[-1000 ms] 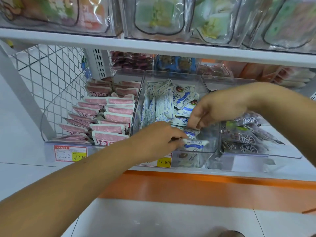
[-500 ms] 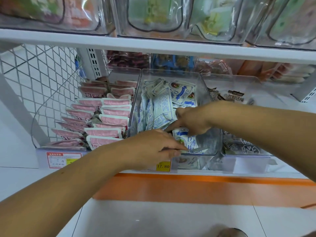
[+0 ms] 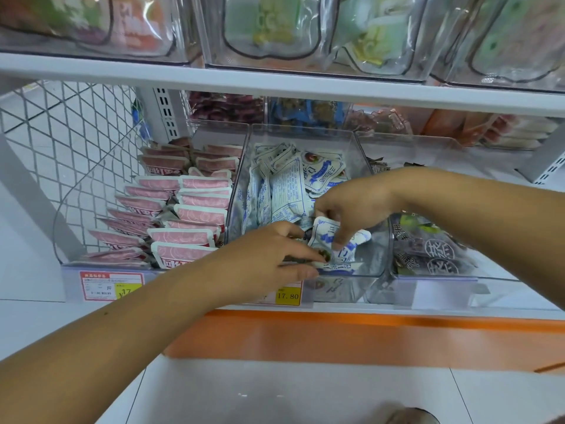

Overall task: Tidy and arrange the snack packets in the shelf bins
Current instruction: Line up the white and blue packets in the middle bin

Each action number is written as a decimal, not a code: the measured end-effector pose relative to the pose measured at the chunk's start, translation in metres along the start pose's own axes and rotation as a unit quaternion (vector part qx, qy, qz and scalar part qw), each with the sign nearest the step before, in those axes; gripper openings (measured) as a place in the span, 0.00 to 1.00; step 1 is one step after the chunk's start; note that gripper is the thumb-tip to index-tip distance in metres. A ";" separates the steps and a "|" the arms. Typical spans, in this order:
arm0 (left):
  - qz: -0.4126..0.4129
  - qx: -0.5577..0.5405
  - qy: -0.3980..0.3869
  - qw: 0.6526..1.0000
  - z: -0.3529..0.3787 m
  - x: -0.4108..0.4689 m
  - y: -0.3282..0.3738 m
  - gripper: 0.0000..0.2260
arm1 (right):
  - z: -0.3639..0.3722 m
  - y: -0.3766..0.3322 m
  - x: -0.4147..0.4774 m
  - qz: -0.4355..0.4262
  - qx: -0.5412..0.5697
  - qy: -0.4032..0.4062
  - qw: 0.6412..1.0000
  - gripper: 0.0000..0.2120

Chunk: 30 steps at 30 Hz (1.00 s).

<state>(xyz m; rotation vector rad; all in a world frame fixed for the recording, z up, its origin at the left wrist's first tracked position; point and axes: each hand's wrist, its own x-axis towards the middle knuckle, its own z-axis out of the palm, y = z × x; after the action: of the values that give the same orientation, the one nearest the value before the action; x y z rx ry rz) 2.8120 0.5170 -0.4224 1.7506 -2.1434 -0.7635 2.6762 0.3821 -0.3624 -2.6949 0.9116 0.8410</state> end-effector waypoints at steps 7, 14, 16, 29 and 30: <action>-0.058 -0.046 0.023 0.997 0.000 0.002 0.000 0.23 | 0.009 -0.010 -0.023 -0.047 0.022 -0.035 0.998 0.08; 0.042 0.097 -0.054 0.993 0.002 0.001 0.001 0.24 | 0.000 0.002 -0.005 0.007 0.094 -0.045 0.995 0.14; 0.048 0.107 -0.074 0.990 0.000 0.002 0.002 0.24 | 0.004 0.001 0.008 0.013 0.082 -0.037 0.996 0.15; 0.080 0.088 -0.097 0.988 -0.002 0.005 -0.006 0.09 | 0.012 0.009 0.036 -0.027 -0.147 -0.065 0.987 0.32; 0.086 0.082 -0.097 0.988 -0.002 0.005 -0.005 0.08 | 0.012 0.008 0.035 -0.023 -0.148 -0.068 0.986 0.33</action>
<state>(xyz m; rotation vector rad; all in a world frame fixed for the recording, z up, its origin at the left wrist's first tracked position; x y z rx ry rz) 2.8164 0.5112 -0.4237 1.5939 -2.5130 -0.7588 2.6882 0.3620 -0.3922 -2.8442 0.7435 1.2199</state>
